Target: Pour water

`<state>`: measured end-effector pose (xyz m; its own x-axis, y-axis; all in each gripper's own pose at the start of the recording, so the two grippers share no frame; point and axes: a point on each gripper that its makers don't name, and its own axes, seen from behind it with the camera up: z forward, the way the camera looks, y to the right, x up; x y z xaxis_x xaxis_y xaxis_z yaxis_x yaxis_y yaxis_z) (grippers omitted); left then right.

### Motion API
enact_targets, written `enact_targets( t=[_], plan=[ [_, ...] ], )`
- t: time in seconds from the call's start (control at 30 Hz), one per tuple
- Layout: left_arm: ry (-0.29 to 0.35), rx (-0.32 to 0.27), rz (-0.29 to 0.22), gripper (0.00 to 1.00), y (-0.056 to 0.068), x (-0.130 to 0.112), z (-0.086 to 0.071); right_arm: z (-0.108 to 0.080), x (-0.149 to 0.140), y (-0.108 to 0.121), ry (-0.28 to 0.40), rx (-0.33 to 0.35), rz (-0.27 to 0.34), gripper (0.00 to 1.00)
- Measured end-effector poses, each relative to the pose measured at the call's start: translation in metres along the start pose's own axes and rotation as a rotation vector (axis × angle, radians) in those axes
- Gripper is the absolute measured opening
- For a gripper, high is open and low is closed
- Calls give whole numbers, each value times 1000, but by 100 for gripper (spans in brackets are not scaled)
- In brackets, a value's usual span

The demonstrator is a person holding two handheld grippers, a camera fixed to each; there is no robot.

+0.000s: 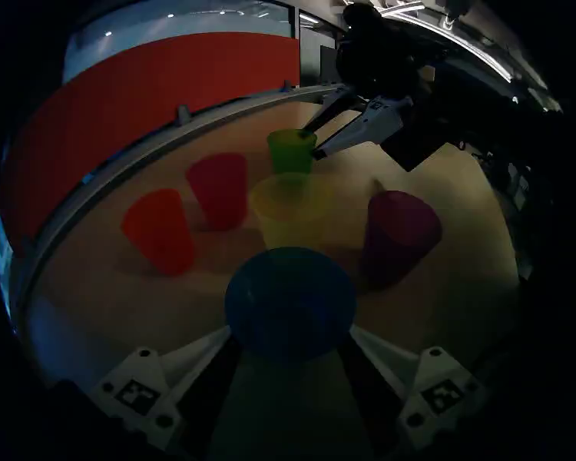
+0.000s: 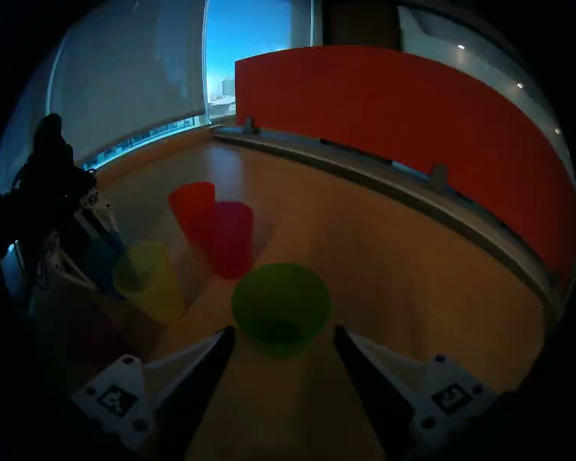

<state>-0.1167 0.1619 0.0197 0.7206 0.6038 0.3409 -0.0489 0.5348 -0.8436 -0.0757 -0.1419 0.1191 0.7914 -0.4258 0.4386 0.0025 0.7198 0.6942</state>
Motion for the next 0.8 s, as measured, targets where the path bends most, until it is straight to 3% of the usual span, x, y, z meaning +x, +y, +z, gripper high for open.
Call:
enact_targets(
  t=[0.8],
  plan=[
    [57,-1,-63,78,-4,10,-9,5,-6,2,-14,-4,-4,100]
  ],
)
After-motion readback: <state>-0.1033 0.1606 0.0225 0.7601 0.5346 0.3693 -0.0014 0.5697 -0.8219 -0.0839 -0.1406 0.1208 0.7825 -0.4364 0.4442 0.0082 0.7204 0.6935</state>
